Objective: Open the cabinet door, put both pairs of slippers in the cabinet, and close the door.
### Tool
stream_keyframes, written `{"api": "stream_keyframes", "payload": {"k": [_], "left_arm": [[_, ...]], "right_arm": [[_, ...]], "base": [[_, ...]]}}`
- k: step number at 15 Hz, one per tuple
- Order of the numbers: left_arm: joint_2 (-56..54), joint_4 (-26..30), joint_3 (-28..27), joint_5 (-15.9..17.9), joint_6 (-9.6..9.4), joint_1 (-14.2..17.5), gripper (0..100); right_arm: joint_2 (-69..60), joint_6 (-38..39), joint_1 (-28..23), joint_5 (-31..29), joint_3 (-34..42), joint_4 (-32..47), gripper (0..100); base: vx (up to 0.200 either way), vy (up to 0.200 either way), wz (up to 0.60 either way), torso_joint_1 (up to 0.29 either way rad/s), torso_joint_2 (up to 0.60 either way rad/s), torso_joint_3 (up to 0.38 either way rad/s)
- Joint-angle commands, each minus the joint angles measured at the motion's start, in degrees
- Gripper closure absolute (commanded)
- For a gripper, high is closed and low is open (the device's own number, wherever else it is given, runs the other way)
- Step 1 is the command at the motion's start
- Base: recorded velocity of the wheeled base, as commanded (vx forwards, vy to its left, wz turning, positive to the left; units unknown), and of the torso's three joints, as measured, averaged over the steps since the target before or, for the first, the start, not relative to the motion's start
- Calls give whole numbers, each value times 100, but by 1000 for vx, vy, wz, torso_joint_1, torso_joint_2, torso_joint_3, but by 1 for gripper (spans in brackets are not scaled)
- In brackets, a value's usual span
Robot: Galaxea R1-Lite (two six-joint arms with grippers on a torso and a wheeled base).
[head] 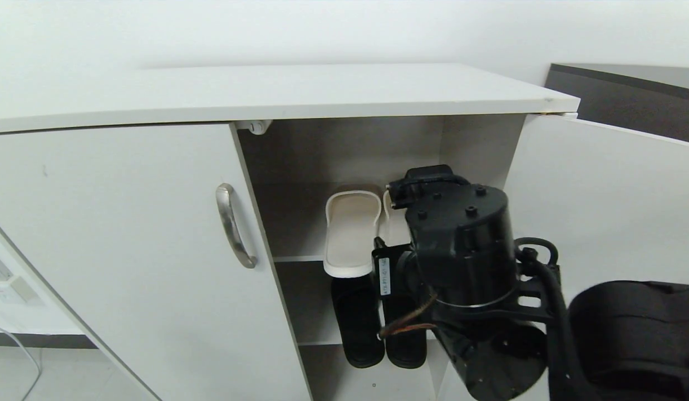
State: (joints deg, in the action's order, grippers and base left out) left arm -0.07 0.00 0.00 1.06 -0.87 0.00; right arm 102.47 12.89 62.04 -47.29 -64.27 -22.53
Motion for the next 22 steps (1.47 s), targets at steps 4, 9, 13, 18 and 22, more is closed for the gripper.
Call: {"api": "stream_keyframes", "payload": {"k": [4,9,13,18,22], "left_arm": [[7,0,0,-1,-1,0,100],[7,0,0,-1,-1,0,100],[7,0,0,-1,-1,0,100],[7,0,0,-1,-1,0,100],[7,0,0,-1,-1,0,100]], "right_arm": [[-325,-49,116,158,354,-67,100],[-245,-23,124,167,362,-103,100],[-219,-40,124,167,380,-173,100],[-184,-49,124,158,398,-173,100],[-175,-40,124,158,398,-173,100]], "base": [[0,0,0,0,0,0],[0,0,0,0,0,0],[0,0,0,0,0,0],[-200,0,0,2,1,0],[-200,0,0,-1,1,4]]}}
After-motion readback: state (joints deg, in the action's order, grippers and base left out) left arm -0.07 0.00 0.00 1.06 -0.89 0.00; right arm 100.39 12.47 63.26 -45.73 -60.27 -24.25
